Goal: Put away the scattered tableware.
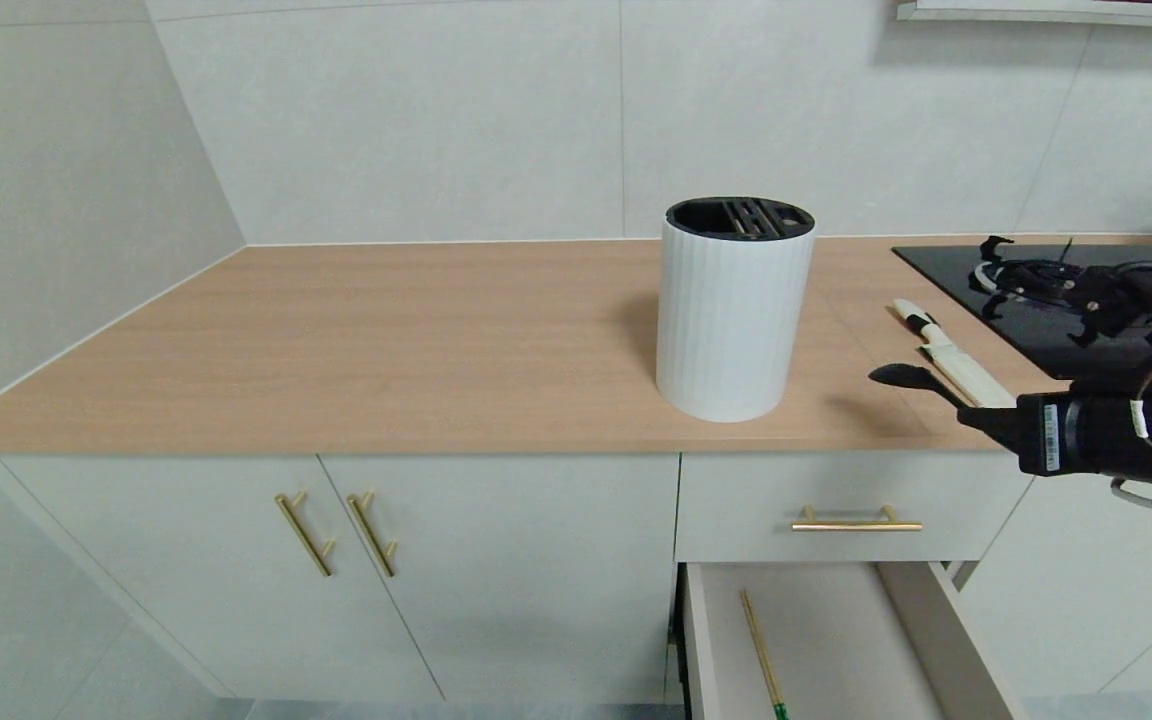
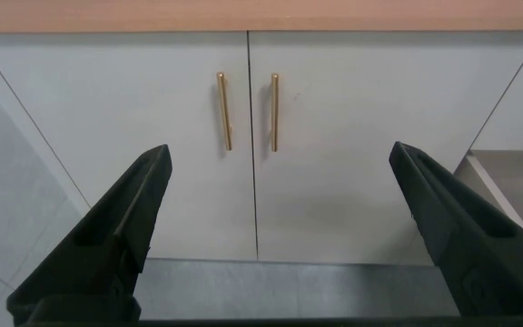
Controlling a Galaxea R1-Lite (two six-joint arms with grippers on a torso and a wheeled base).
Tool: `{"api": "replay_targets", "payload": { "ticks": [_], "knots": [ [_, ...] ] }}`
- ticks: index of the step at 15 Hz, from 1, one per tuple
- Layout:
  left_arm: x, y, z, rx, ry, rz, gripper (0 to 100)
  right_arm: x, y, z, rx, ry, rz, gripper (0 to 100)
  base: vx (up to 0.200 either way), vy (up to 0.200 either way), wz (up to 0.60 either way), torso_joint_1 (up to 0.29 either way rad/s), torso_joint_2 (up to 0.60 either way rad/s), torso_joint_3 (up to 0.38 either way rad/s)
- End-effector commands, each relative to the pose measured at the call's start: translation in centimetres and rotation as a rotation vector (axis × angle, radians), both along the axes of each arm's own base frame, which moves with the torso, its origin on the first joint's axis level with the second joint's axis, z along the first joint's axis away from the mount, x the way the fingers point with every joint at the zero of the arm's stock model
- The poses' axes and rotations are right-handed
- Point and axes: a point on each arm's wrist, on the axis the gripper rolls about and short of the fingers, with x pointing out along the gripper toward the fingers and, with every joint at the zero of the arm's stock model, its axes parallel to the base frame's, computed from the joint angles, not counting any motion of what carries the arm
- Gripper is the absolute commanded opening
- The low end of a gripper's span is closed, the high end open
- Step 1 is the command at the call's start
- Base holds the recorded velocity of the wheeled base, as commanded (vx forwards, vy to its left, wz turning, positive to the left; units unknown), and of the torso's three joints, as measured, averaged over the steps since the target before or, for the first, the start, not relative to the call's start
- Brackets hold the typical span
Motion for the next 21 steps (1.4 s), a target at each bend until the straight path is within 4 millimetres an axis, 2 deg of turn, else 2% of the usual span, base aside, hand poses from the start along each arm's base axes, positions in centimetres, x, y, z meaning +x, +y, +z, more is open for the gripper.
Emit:
{"api": "replay_targets", "payload": {
  "ticks": [1,4,13,21],
  "knots": [
    [0.0,0.0,0.0,-0.001,0.0,0.0,100,-1.1,-0.2,-0.7,-0.007,0.018,0.004,0,0.0,0.0,0.0,0.0,0.0,0.0],
    [0.0,0.0,0.0,-0.001,0.0,0.0,100,-1.3,0.2,-1.9,-0.02,0.055,0.026,0,0.0,0.0,0.0,0.0,0.0,0.0],
    [0.0,0.0,0.0,-0.001,0.0,0.0,100,-1.8,0.8,-2.8,-0.049,0.081,0.078,0,0.0,0.0,0.0,-0.007,0.02,0.01],
    [0.0,0.0,0.0,-0.001,0.0,0.0,100,-1.8,0.8,-3.2,-0.07,0.094,0.09,0,0.0,0.0,0.0,-0.174,0.43,0.256]
  ]
}}
